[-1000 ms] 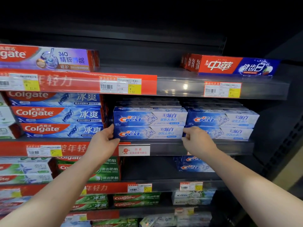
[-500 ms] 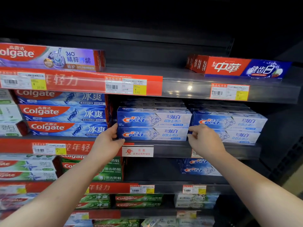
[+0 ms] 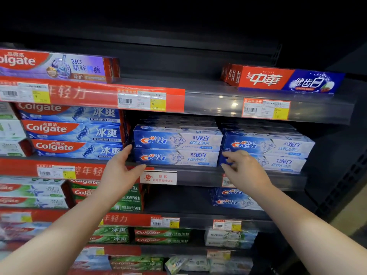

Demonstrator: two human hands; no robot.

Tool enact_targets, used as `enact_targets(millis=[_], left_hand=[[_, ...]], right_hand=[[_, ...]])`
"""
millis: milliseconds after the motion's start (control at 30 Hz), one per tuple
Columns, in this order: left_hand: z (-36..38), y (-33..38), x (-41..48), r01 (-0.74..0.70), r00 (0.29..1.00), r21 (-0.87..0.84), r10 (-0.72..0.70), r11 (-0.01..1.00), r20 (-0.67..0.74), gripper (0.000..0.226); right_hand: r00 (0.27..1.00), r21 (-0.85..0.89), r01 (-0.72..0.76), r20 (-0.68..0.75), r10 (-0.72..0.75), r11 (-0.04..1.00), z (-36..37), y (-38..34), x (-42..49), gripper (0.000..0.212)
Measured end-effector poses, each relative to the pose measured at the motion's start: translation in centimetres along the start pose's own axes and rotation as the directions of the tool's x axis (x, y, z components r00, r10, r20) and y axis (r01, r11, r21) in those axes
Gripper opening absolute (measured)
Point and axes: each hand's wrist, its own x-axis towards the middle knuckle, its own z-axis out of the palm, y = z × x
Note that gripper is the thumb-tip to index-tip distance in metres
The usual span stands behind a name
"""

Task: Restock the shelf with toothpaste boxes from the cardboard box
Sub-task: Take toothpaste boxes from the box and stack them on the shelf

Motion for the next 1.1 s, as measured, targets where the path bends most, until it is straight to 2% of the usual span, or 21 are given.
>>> enact_targets(millis=[100,233,433,600,733,800,967,1100], left_hand=[[-0.4,-0.7,-1.8,-0.010,0.996,0.131,0.021,0.991,-0.082,0.063],[-1.1,-2.9,-5.7,0.081,0.996,0.216,-0.071,0.973,-0.052,0.063],[-3.6,-7.0,-12.3,0.232,0.956,0.462,-0.288,0.856,0.054,0.070],[-7.8,-9.8,-17.7,0.389,0.899,0.435,-0.438,0.812,0.014,0.082],[-12.2,-12.7,-21.8,0.442,0.884,0.432,-0.464,0.786,-0.061,0.070],[-14.9,-14.4,-24.0,0.462,0.880,0.429,-0.463,0.776,-0.109,0.085],[-23.1,-19.1,-30.9,0.553,0.830,0.395,-0.523,0.733,-0.191,0.099],[-30.9,-23.4,-37.7,0.655,0.754,0.389,-0.595,0.648,-0.279,0.106]], right_hand=[[0.991,0.068,0.126,-0.054,-0.122,0.990,0.2,0.4,-1.2,0.035],[0.965,0.179,0.261,-0.030,-0.260,0.949,2.3,-0.5,-3.0,0.029],[0.883,0.294,0.307,0.268,-0.386,0.905,7.2,-2.8,-6.0,0.034],[0.800,0.337,0.326,0.400,-0.448,0.883,10.1,-7.0,-8.2,0.032],[0.718,0.345,0.380,0.474,-0.509,0.858,12.3,-12.2,-10.4,0.036],[0.664,0.320,0.420,0.529,-0.528,0.849,13.7,-15.6,-11.8,0.038],[0.555,0.309,0.512,0.593,-0.583,0.801,18.3,-25.8,-16.8,0.039],[0.445,0.335,0.567,0.645,-0.622,0.753,22.3,-34.5,-22.7,0.040]])
